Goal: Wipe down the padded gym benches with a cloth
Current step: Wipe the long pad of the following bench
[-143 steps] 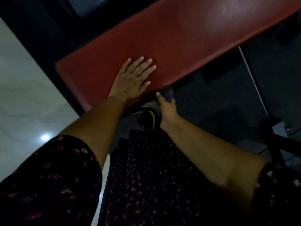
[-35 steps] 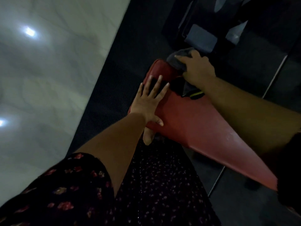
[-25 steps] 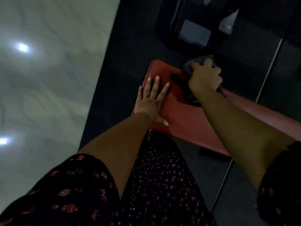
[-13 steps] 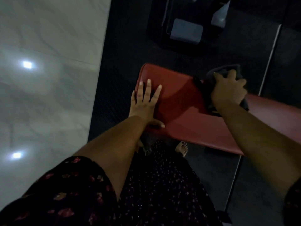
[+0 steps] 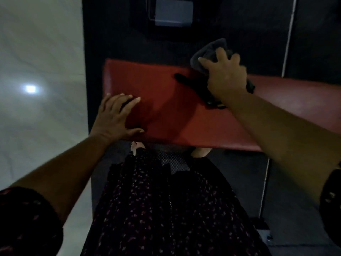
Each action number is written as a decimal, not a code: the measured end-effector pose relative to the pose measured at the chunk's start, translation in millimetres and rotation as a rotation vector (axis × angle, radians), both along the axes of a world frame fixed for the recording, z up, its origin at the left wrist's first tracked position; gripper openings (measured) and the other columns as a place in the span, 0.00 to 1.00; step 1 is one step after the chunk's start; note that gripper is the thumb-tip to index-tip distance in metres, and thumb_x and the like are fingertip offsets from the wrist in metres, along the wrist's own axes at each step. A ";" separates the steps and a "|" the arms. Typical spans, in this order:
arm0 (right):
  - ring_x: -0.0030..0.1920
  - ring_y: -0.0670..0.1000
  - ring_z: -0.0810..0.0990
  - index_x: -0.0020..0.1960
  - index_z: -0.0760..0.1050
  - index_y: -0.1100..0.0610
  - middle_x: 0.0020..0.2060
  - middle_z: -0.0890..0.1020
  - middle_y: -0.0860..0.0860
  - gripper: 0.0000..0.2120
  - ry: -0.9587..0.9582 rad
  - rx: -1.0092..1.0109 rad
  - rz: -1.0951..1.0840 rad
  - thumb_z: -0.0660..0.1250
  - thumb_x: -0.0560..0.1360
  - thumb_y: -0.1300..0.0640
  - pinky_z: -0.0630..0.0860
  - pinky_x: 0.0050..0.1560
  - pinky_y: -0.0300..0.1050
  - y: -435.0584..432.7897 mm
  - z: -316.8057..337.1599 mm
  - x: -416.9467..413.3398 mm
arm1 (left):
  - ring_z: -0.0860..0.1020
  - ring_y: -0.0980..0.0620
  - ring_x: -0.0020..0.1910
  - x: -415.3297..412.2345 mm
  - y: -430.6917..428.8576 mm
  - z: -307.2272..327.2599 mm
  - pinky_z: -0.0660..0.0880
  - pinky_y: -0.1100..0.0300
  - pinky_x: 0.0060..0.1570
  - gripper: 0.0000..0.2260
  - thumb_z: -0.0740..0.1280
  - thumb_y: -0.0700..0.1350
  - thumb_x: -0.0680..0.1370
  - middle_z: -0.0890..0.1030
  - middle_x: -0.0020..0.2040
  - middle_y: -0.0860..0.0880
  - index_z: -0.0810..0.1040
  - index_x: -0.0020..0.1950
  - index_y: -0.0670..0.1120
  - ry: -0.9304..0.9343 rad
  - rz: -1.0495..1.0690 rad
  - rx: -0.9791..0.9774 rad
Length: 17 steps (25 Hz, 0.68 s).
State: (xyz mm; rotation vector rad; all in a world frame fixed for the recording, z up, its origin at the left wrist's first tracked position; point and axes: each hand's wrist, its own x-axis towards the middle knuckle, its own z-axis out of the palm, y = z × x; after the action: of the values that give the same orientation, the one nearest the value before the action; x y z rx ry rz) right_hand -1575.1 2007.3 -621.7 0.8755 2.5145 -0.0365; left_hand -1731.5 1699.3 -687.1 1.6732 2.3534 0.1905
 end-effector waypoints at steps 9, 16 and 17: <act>0.64 0.66 0.67 0.73 0.65 0.52 0.71 0.62 0.56 0.22 0.007 -0.118 -0.086 0.59 0.80 0.55 0.75 0.55 0.61 18.2 9.0 -3.6 | 0.53 0.37 0.78 105.8 122.3 8.2 0.43 0.39 0.74 0.36 0.56 0.67 0.75 0.60 0.78 0.41 0.60 0.78 0.49 -0.097 0.451 -0.138; 0.60 0.69 0.68 0.73 0.64 0.51 0.72 0.60 0.59 0.21 -0.100 0.055 -0.028 0.60 0.80 0.54 0.74 0.49 0.61 114.0 8.1 125.6 | 0.46 0.43 0.79 181.5 218.0 21.7 0.38 0.37 0.74 0.35 0.57 0.63 0.78 0.52 0.81 0.44 0.53 0.81 0.48 -0.117 0.457 -0.193; 0.59 0.70 0.68 0.72 0.65 0.54 0.71 0.61 0.60 0.21 -0.157 0.114 -0.095 0.59 0.80 0.54 0.75 0.49 0.62 126.1 10.3 138.9 | 0.45 0.43 0.79 187.8 231.0 23.0 0.37 0.37 0.73 0.35 0.58 0.63 0.78 0.51 0.81 0.44 0.52 0.81 0.48 -0.113 0.424 -0.195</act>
State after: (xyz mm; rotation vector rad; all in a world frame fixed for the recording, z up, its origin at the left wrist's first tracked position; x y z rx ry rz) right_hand -1436.2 2133.5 -611.4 1.0030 2.3462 0.1409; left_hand -1543.7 1930.2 -664.0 1.0373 2.5165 0.1220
